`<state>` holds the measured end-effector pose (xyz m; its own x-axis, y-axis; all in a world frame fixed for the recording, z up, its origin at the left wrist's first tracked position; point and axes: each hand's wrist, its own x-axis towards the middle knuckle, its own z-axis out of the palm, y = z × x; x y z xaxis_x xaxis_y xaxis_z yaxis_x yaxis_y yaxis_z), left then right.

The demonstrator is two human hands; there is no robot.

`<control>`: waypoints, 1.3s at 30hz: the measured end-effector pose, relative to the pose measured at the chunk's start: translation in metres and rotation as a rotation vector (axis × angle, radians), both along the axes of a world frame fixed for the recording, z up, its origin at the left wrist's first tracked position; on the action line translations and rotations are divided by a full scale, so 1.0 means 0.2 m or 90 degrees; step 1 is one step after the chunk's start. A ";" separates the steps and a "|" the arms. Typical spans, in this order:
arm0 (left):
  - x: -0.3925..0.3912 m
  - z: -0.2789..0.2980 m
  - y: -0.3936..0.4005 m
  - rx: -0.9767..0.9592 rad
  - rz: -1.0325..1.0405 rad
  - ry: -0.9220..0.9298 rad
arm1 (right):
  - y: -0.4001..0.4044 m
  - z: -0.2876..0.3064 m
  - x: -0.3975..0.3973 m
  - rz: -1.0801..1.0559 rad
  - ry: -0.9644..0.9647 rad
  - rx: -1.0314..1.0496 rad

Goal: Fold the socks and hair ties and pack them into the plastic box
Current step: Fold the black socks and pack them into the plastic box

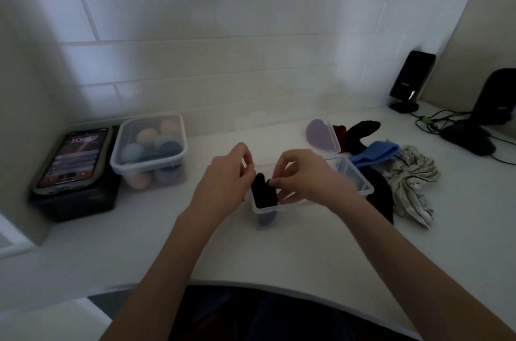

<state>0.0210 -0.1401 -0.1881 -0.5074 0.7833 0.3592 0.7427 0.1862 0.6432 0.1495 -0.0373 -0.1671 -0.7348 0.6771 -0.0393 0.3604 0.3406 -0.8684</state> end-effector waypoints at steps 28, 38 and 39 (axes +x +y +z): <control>0.03 -0.11 0.00 0.198 0.017 -0.187 | -0.08 0.04 -0.04 -0.050 -0.063 -0.128; 0.04 -0.11 0.00 0.208 0.024 -0.176 | -0.10 0.04 -0.07 -0.035 -0.175 -0.067; 0.04 -0.11 0.00 0.210 0.023 -0.180 | -0.10 0.03 -0.06 -0.022 -0.185 -0.031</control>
<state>0.0284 -0.1408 -0.2091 -0.6466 0.6302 0.4298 0.5251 -0.0409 0.8500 0.1371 -0.0570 -0.1602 -0.6640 0.6942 -0.2778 0.6073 0.2841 -0.7419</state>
